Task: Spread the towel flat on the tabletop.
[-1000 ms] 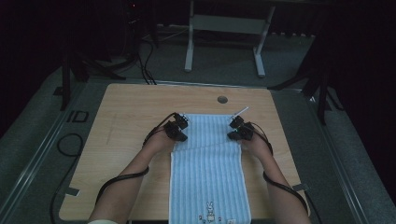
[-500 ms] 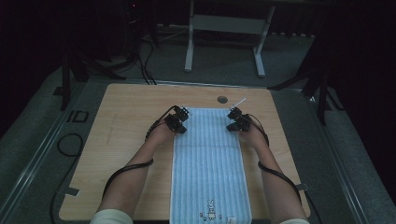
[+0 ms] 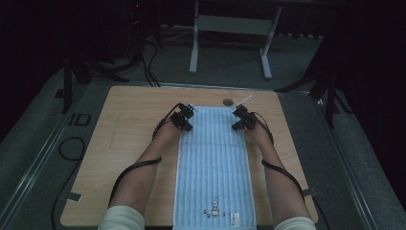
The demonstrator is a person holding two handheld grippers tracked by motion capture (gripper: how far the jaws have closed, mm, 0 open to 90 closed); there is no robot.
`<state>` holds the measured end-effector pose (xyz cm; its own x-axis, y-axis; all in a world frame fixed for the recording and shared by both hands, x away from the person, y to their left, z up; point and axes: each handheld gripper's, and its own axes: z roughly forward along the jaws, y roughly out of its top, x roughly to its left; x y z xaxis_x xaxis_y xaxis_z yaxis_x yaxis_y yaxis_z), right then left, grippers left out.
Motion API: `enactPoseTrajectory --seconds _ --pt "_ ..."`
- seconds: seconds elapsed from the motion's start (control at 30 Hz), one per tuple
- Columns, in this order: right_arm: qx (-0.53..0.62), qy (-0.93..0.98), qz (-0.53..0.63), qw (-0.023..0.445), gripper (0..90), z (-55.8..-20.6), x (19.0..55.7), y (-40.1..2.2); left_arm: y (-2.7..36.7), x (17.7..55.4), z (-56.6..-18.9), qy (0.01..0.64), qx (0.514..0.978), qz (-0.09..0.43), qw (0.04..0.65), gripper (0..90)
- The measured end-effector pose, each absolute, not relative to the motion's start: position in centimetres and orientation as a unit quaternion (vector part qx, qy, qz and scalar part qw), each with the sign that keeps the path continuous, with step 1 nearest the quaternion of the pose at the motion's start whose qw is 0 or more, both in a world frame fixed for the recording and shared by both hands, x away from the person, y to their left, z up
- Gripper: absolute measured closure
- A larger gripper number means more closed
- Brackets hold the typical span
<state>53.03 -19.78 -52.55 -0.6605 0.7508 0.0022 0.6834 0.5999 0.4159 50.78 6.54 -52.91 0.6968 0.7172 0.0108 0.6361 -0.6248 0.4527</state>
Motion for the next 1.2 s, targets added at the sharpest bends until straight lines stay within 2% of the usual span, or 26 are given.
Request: enactPoseTrajectory --seconds 0.27,0.4,0.47,0.6,0.7,0.73,0.77,0.83,1.0,1.2 --pt "0.393 0.897 0.183 0.091 88.7 -52.1 52.9 -19.4 6.3 50.1 -52.4 0.370 0.900 0.098 0.209 86.2" --pt "0.384 0.895 0.207 0.098 83.7 -50.8 51.5 -20.0 7.6 48.8 -50.8 0.367 0.895 0.089 0.237 84.1" --pt "0.386 0.891 0.221 0.092 79.4 -50.1 50.7 -20.7 8.2 47.9 -50.1 0.362 0.894 0.088 0.248 84.0" --pt "0.388 0.888 0.230 0.094 68.4 -49.2 49.2 -22.0 9.1 45.9 -49.7 0.357 0.890 0.078 0.272 78.1" --pt "0.386 0.889 0.218 0.112 67.2 -49.0 48.4 -22.7 9.5 44.6 -50.2 0.356 0.889 0.080 0.277 75.8" --pt "0.386 0.890 0.216 0.112 65.9 -49.1 48.3 -22.9 9.6 44.4 -50.4 0.357 0.889 0.080 0.274 71.2" --pt "0.389 0.890 0.212 0.111 65.2 -49.1 48.3 -23.1 9.7 44.3 -50.7 0.362 0.887 0.087 0.272 70.5" --pt "0.404 0.884 0.210 0.109 63.2 -49.4 48.6 -23.6 10.2 44.4 -51.1 0.375 0.884 0.091 0.262 65.7" --pt "0.428 0.876 0.202 0.097 57.1 -50.5 49.3 -24.2 11.4 45.5 -51.8 0.418 0.867 0.090 0.255 64.8" --pt "0.436 0.875 0.192 0.085 57.1 -51.6 49.8 -24.0 11.3 46.2 -52.7 0.423 0.867 0.087 0.247 60.2"
